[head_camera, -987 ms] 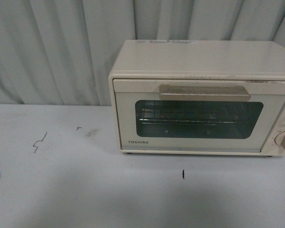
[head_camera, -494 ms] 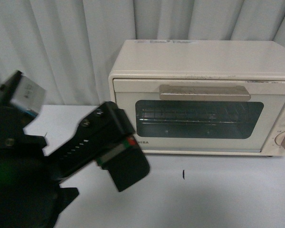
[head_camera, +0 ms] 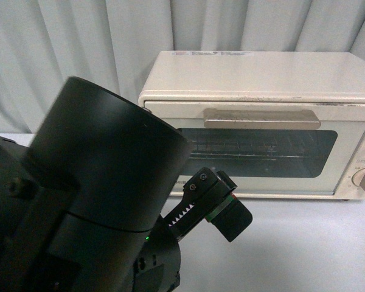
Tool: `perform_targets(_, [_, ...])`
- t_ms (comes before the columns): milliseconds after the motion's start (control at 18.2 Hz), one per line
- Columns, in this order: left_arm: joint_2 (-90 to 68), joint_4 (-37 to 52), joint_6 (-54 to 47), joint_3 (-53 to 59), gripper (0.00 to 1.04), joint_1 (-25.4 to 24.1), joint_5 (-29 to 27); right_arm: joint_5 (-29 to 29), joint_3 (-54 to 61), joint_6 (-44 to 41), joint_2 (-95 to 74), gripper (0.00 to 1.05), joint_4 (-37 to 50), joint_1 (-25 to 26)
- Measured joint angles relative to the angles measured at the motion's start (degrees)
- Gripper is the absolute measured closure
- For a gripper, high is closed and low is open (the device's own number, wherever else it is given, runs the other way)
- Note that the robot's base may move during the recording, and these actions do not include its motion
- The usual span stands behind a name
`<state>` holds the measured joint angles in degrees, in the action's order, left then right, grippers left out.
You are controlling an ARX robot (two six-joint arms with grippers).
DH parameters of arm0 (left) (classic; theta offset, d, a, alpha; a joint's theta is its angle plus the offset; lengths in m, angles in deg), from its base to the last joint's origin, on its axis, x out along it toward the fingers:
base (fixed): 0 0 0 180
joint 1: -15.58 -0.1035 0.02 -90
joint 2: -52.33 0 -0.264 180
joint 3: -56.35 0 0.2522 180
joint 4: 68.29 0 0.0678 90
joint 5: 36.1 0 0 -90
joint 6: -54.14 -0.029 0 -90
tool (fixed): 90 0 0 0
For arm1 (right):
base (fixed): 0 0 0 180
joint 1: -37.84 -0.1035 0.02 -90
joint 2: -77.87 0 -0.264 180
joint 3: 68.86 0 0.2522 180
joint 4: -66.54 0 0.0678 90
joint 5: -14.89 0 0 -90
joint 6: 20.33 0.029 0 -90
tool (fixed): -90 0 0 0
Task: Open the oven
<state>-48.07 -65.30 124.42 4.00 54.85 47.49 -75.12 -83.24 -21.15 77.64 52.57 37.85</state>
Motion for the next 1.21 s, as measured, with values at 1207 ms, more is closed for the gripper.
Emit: perform_targets(1207, [-12.0,3.7,9.2,-3.2,0.07,-0.5,-3.0,0.0,0.0,0.0,0.0,0.06,0.0,0.0])
